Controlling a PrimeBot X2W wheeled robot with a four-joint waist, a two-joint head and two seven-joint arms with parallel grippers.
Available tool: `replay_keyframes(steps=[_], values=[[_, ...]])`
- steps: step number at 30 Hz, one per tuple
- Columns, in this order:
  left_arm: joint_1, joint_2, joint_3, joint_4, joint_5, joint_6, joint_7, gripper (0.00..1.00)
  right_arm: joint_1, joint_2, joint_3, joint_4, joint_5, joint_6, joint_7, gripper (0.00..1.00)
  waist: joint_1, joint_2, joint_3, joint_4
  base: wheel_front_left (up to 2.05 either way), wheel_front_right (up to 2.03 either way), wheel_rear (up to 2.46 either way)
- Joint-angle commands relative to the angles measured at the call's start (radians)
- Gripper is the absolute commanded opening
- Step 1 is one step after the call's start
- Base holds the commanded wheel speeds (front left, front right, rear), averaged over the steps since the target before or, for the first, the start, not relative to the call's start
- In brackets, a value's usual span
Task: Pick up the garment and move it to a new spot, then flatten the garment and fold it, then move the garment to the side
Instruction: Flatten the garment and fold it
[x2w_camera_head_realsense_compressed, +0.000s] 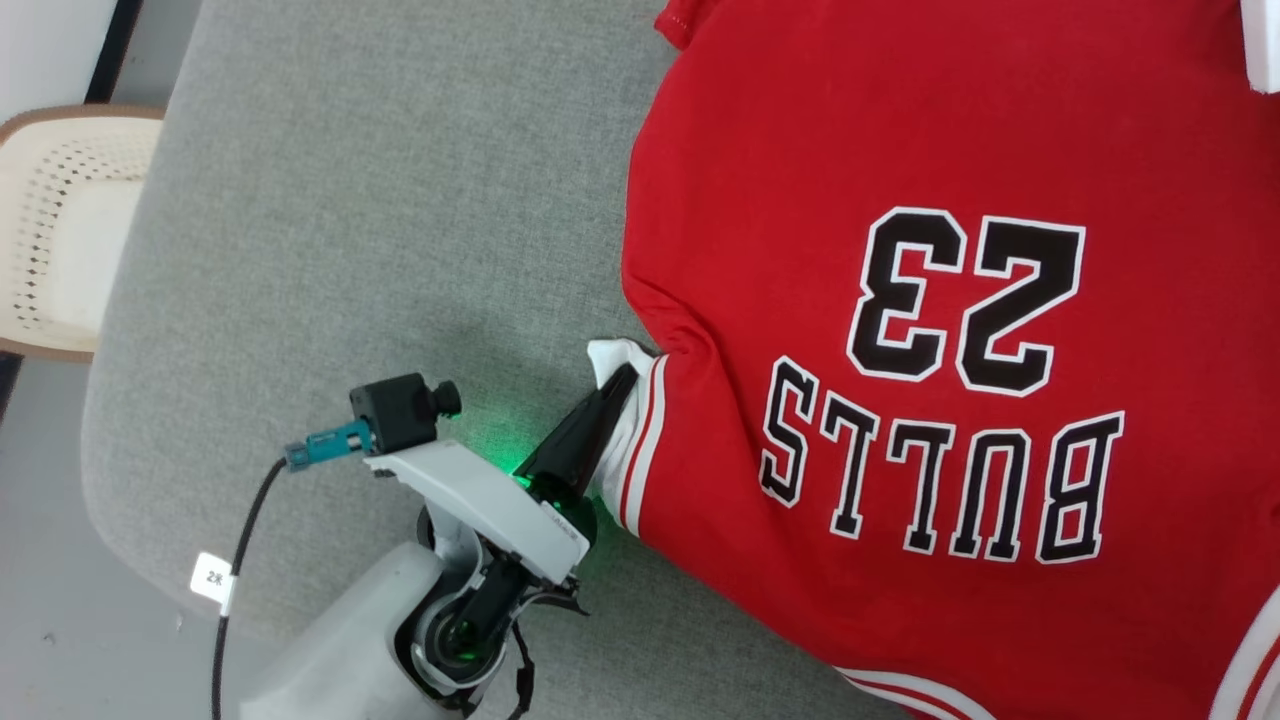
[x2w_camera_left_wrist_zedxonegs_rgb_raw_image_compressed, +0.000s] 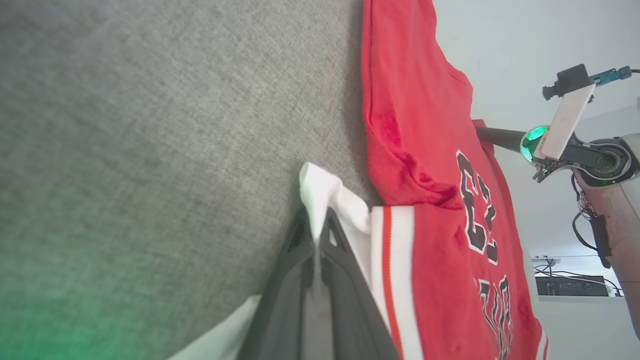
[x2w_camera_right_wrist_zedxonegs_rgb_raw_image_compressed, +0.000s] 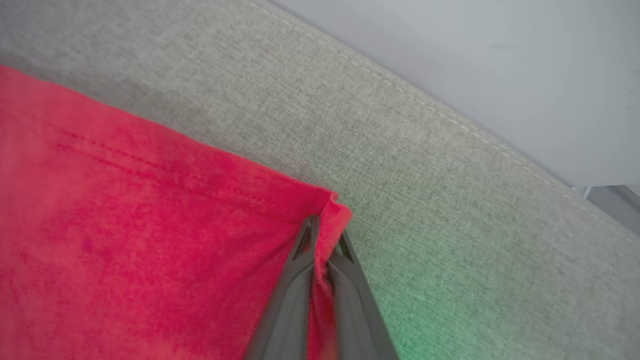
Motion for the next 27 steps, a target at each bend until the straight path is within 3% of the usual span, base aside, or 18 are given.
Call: replay_keyframes(steps=[1,8,13,27], values=[[0.008,0.000,-0.006,0.075,-0.001,0.021,0.006,0.00,0.069,-0.009,0.006,0.047,0.004,-0.001,0.005,0.00,0.0000,0.0000,-0.014,-0.010,0.00,0.00,0.00],[-0.004,0.005,0.002,0.084,0.008,0.030,-0.005,0.00,0.097,-0.020,0.001,0.056,0.056,-0.002,-0.048,0.00,0.0000,0.0000,-0.082,-0.053,0.00,0.00,0.00],[0.003,0.022,0.011,0.087,0.012,0.038,-0.010,0.00,0.184,-0.039,0.042,-0.013,0.138,-0.001,-0.052,0.00,0.0000,0.0000,-0.147,-0.106,0.00,0.00,0.00],[0.043,0.097,0.030,0.072,0.027,0.105,-0.015,0.00,0.602,-0.242,0.098,-0.461,0.378,-0.001,-0.040,0.00,0.0000,0.0000,-0.322,-0.248,0.00,0.00,0.00]])
